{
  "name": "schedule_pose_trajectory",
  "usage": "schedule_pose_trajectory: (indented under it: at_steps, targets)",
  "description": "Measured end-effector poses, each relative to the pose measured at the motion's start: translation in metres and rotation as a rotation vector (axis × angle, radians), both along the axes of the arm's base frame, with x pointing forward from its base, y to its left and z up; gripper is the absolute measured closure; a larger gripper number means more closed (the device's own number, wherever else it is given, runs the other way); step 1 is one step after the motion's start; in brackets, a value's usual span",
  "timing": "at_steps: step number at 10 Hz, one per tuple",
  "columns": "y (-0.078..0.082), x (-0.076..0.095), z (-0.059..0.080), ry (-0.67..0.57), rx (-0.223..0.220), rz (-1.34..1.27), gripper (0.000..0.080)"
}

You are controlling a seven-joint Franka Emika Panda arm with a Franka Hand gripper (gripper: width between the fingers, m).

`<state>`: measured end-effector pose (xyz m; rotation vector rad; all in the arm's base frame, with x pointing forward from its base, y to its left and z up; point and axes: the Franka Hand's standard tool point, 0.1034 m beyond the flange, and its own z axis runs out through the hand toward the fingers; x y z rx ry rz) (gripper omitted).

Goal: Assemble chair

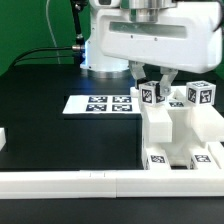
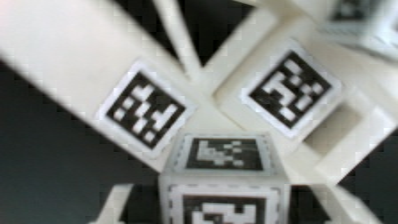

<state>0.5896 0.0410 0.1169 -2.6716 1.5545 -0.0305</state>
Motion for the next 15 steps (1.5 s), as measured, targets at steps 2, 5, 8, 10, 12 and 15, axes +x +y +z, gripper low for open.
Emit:
schedule_pose_trajectory:
  at_steps: [2,5,8,10,12,15]
  targets:
    - [0.0073,0.0015,0.0021,0.001,0.032,-0.339,0.0517]
    - [0.0067,0.0002,0.0007,0.005,0.063,-0.543,0.0515]
    - [0.0107,-0.0046,-0.0012,0.040,0.042,-0.349,0.0207]
    - [0.0095,-0.0021,-0.0029,0.020,0.030,-0.004,0.0167]
    - [0.0120,-0.0031,-0.0045,0.016,0.025,0.194,0.0153]
    - [0.0128,0.0017,-0.0027,-0.012,-0.050,0.610,0.0151]
